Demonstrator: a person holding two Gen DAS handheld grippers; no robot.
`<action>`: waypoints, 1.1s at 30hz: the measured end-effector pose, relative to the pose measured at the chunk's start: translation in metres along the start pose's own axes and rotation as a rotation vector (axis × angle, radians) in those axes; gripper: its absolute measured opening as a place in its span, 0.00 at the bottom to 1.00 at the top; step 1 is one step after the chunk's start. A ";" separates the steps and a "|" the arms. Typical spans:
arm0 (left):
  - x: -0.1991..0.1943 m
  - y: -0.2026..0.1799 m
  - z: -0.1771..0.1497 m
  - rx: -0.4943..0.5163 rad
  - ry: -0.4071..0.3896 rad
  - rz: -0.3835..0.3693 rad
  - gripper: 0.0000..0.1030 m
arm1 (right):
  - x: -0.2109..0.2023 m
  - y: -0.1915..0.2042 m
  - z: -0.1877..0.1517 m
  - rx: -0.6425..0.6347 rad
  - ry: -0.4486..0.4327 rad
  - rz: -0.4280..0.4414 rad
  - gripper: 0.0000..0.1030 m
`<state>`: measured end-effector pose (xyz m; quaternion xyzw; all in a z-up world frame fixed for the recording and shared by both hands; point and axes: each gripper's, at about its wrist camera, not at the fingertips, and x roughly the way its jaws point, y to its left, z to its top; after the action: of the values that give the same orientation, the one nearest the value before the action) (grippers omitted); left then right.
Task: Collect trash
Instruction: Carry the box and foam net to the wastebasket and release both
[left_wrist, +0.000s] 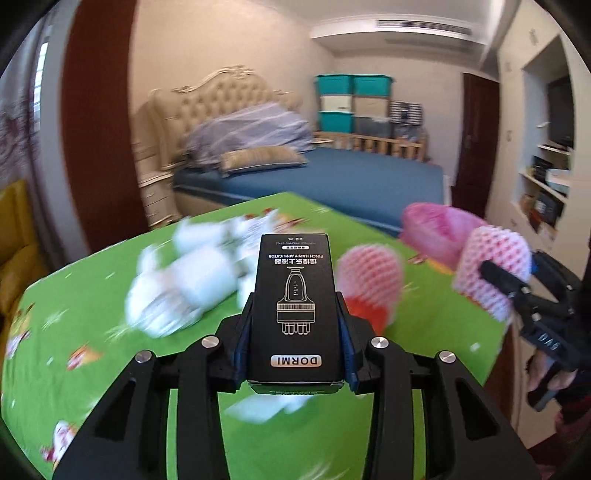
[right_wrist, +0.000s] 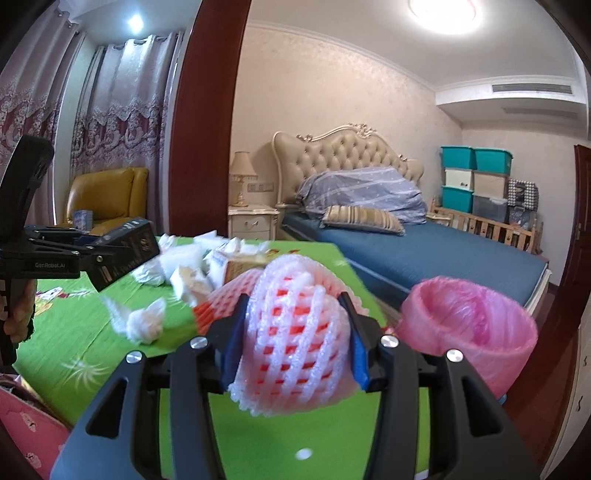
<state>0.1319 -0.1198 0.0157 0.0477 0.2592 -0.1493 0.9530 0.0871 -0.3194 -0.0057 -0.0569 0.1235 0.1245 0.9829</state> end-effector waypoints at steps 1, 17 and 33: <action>0.004 -0.007 0.005 0.012 -0.003 -0.017 0.35 | -0.001 -0.007 0.003 -0.004 -0.010 -0.015 0.45; 0.145 -0.175 0.121 0.103 0.083 -0.368 0.36 | 0.017 -0.172 0.024 0.112 -0.029 -0.213 0.49; 0.275 -0.254 0.184 0.078 0.181 -0.425 0.76 | 0.071 -0.238 0.003 0.087 0.075 -0.263 0.88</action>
<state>0.3670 -0.4641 0.0307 0.0422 0.3417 -0.3514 0.8706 0.2162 -0.5315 -0.0019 -0.0346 0.1567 -0.0133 0.9869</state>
